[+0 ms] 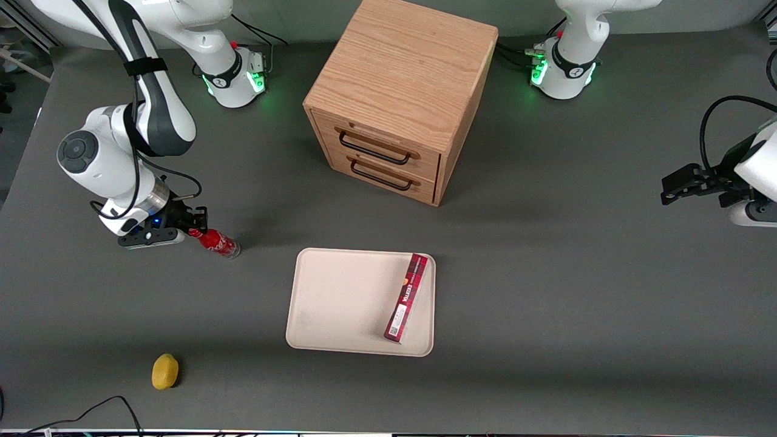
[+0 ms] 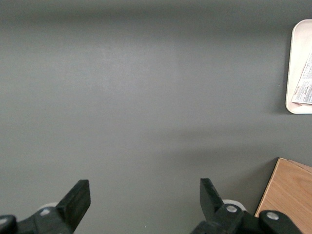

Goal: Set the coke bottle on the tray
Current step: 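Close the right gripper around the bottle's cap end, then lift the bottle and carry it toward the cream tray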

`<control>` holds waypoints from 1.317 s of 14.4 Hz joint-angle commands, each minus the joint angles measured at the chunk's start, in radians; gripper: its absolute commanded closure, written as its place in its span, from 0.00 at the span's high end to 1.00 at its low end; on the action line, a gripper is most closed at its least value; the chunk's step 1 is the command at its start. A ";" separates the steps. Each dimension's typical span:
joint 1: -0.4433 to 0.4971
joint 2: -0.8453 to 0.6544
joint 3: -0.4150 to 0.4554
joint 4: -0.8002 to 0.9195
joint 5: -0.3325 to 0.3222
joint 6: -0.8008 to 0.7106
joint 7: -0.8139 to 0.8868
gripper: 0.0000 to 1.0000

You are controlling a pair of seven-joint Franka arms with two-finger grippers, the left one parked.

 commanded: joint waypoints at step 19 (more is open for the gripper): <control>0.055 0.225 0.018 1.080 -0.023 -1.157 0.152 0.00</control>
